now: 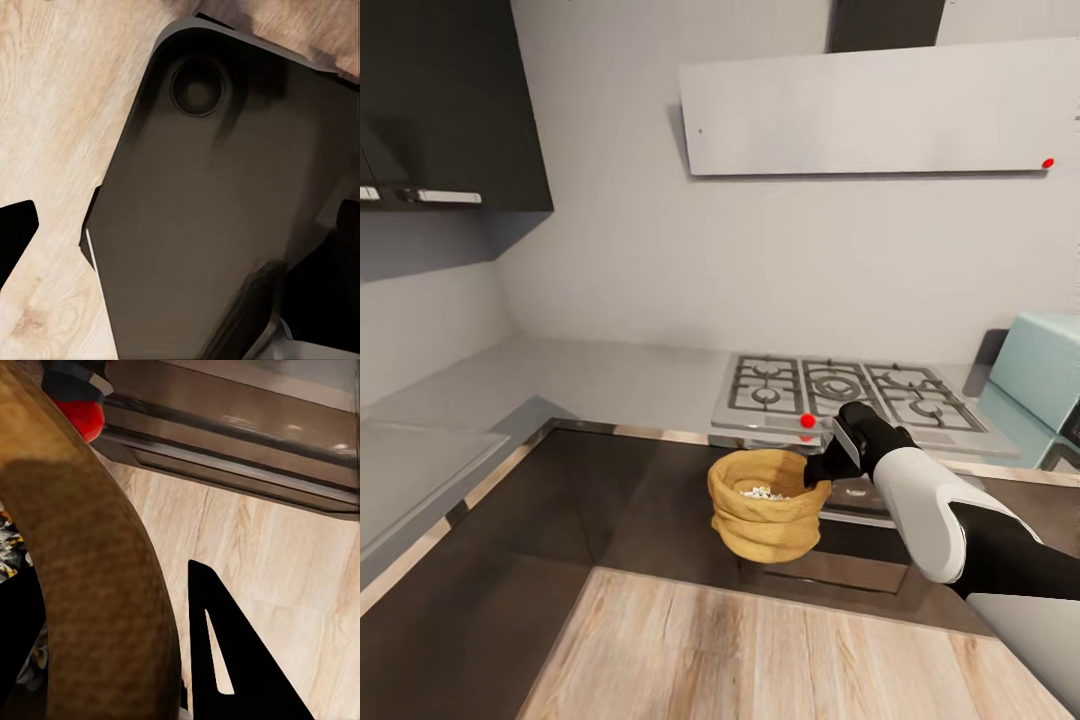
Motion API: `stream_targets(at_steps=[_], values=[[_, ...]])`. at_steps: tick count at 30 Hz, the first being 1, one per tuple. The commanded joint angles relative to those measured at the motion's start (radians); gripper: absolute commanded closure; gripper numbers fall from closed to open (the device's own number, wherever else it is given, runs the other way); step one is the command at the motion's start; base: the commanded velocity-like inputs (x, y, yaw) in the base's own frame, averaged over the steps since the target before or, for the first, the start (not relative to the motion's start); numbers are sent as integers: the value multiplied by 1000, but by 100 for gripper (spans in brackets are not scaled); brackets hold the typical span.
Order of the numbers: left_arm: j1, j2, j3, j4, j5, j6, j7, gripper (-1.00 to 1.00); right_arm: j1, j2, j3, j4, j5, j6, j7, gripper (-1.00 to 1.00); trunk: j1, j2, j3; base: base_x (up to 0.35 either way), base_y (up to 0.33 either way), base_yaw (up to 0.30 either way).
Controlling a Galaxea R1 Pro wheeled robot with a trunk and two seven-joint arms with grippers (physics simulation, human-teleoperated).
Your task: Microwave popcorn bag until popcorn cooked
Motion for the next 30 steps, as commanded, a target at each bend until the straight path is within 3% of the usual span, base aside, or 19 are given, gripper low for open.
stream_targets(at_steps=[1,30], values=[[0,0,2,-1,3,-3,2,-100,0,1,-6,-2,10,3,7,100,0,-1,1,0,0,-78],[0,0,2,-1,3,-3,2,-100,0,1,-6,-2,12,1,7,100,0,-1,44,0,0,-76]])
